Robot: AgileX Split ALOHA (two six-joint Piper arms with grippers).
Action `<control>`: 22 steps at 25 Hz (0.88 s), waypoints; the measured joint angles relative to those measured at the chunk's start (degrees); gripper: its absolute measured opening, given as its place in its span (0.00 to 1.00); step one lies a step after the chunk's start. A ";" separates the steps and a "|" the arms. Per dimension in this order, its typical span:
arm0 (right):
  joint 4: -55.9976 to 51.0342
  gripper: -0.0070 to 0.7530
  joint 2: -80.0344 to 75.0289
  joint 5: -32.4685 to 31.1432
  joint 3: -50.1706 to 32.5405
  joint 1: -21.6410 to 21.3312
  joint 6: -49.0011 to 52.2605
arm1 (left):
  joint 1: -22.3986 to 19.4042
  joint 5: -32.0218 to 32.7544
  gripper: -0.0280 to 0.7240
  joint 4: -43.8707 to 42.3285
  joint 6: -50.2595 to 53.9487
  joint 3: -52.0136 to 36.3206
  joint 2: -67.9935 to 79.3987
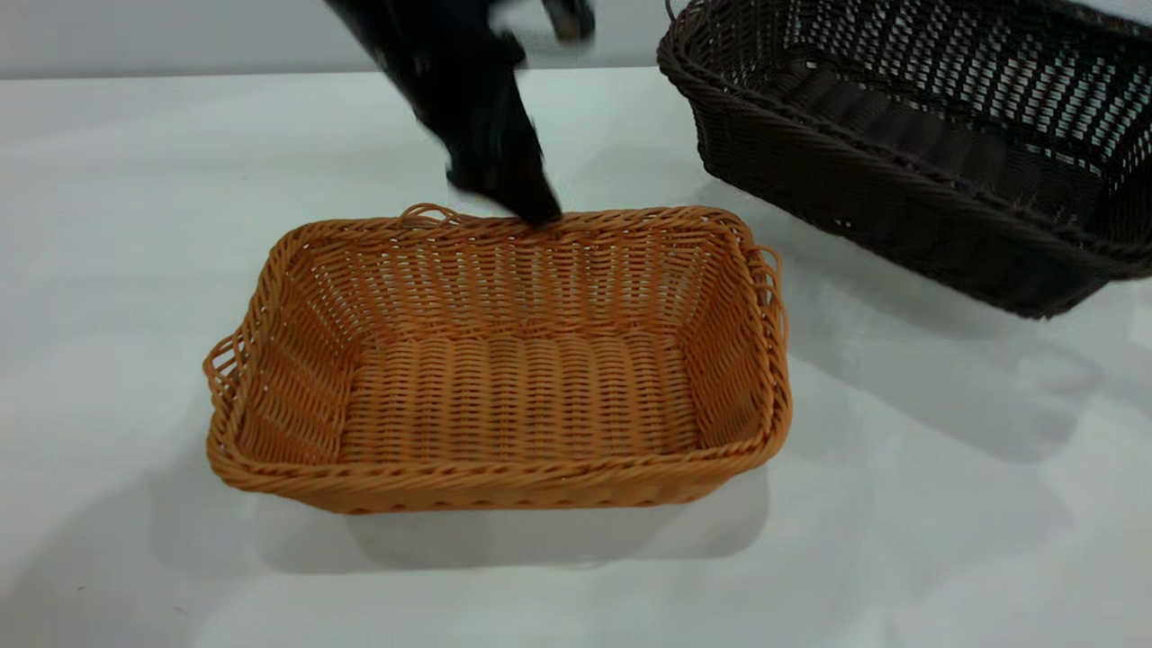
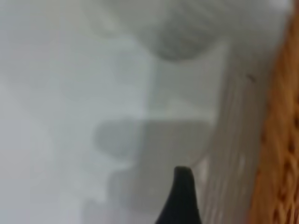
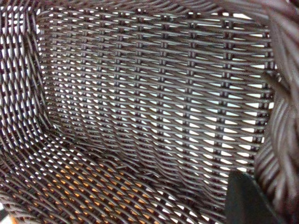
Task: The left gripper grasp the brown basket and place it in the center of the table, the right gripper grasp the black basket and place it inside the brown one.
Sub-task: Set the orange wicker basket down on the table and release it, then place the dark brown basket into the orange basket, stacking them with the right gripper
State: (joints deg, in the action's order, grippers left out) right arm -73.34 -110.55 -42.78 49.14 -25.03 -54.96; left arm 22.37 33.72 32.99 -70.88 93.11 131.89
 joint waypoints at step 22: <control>15.27 0.11 0.00 -2.80 8.27 36.96 18.53 | -15.01 -0.07 0.81 0.45 22.19 0.00 -10.41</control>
State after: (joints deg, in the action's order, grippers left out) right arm -58.07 -110.55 -45.59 57.41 11.92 -36.43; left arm 7.36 33.65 33.44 -48.69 93.11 121.49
